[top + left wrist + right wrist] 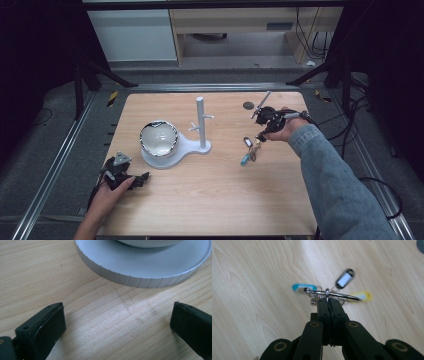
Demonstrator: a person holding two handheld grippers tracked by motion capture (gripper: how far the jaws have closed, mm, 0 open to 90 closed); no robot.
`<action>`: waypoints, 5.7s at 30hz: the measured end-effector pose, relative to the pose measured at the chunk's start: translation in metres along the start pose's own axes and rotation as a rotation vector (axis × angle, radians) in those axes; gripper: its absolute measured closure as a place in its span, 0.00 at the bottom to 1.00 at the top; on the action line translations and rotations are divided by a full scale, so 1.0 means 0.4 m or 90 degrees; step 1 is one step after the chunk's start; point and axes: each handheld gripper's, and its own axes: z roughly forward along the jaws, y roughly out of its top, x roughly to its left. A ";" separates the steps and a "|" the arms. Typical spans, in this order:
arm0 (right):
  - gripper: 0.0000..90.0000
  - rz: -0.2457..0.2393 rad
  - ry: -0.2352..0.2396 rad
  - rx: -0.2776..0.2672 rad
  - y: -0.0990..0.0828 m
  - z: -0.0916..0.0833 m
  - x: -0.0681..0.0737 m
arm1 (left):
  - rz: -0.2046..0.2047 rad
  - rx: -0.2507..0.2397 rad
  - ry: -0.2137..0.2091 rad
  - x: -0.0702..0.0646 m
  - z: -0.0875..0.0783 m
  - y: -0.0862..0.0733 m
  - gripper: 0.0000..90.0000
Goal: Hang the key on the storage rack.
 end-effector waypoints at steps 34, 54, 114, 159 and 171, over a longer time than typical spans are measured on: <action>0.99 -0.005 0.006 0.032 0.104 -0.072 -0.005 | 0.000 -0.001 0.000 0.000 0.000 0.000 0.00; 0.99 -0.038 -0.009 0.041 0.167 -0.155 0.018 | 0.000 0.000 0.000 -0.001 0.000 0.000 0.00; 0.99 -0.121 -0.009 0.053 0.378 -0.211 0.129 | 0.000 0.001 0.000 -0.001 -0.002 -0.001 0.00; 0.92 -0.107 0.004 0.025 0.437 -0.174 0.105 | 0.000 0.000 -0.001 -0.001 -0.001 -0.001 0.00; 0.79 -0.077 -0.029 0.015 0.384 -0.186 0.064 | 0.001 0.000 -0.001 -0.001 -0.001 -0.001 0.00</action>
